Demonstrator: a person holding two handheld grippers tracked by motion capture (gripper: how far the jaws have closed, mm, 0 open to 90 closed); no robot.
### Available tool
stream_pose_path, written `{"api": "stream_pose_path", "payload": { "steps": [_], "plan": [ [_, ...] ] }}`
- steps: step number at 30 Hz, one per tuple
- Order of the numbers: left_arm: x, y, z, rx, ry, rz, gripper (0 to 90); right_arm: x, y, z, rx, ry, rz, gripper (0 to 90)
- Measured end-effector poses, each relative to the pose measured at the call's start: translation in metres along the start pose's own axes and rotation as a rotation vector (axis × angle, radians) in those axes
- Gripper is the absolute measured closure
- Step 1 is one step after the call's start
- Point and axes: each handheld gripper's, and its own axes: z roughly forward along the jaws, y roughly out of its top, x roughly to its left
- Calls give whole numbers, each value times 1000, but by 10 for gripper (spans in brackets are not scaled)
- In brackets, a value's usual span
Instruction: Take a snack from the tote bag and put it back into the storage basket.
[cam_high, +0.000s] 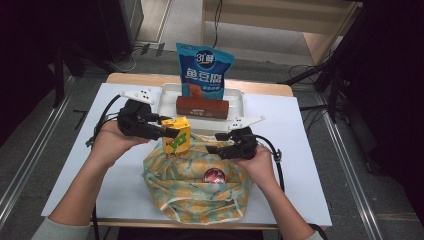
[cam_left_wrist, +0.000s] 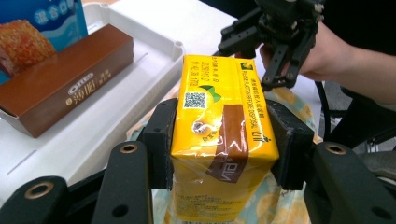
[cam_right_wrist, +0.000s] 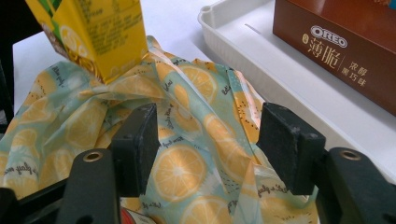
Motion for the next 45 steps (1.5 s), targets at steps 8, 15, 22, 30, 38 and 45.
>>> {"api": "stream_pose_path", "payload": {
  "steps": [8,15,22,30,38,45],
  "plan": [
    [8,8,-1,-10,16,-12,511,1,0,0,1,4,-1,388],
    [15,12,-4,-16,35,-16,511,1,0,0,-2,4,-2,387],
    [23,13,-5,-29,49,-24,511,2,0,2,-2,7,-4,387],
    [31,11,-3,-25,80,-25,512,2,0,1,-6,12,3,378],
    [43,8,-1,-45,103,-16,512,3,-1,-2,-8,3,10,377],
    [54,7,4,-50,122,-34,512,5,-4,-3,-6,0,14,377]
  ]
}}
